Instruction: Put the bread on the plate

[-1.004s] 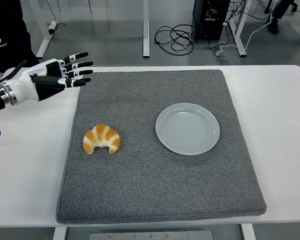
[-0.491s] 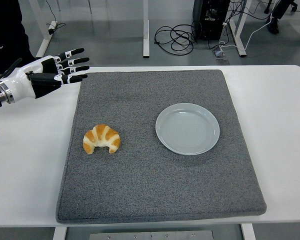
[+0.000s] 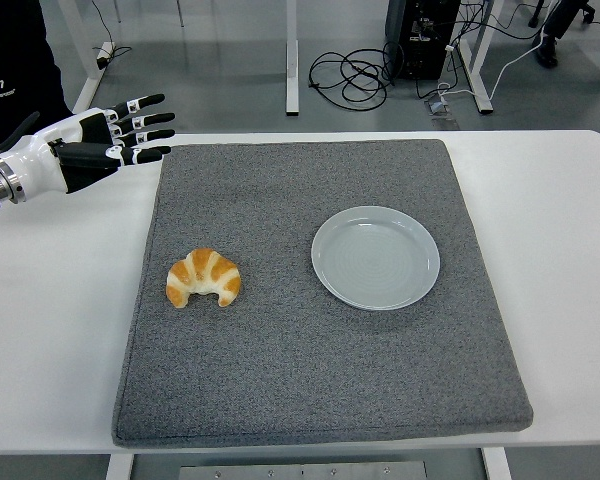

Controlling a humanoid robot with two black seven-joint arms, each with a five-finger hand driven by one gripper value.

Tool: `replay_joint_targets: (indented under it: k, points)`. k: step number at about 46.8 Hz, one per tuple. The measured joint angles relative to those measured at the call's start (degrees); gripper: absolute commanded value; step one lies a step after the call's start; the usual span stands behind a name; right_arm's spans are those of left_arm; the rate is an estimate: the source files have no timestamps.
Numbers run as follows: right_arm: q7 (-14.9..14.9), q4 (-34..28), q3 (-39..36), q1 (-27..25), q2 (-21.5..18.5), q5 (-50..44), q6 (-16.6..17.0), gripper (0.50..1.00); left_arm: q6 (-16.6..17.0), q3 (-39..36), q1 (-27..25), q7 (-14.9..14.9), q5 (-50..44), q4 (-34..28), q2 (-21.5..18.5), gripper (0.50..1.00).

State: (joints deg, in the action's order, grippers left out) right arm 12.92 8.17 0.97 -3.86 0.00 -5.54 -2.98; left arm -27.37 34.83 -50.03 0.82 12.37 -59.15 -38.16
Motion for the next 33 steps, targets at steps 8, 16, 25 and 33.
replay_joint_targets:
  k: [8, 16, 25, 33]
  points:
    - [0.0, 0.0, 0.0, 0.0, 0.0, 0.0, 0.0, 1.000, 0.1, -0.2, -0.2, 0.1, 0.2, -0.1, -0.1, 0.977]
    - [0.0, 0.0, 0.0, 0.0, 0.0, 0.0, 0.0, 1.000, 0.1, 0.0, -0.2, 0.2, 0.2, -0.1, -0.2, 0.978]
    - [0.0, 0.0, 0.0, 0.0, 0.0, 0.0, 0.0, 1.000, 0.3, -0.3, -0.2, 0.1, 2.2, -0.1, -0.2, 0.977]
    - [0.0, 0.0, 0.0, 0.0, 0.0, 0.0, 0.0, 1.000, 0.2, 0.4, -0.9, -0.1, 15.1, -1.0, -1.9, 0.977]
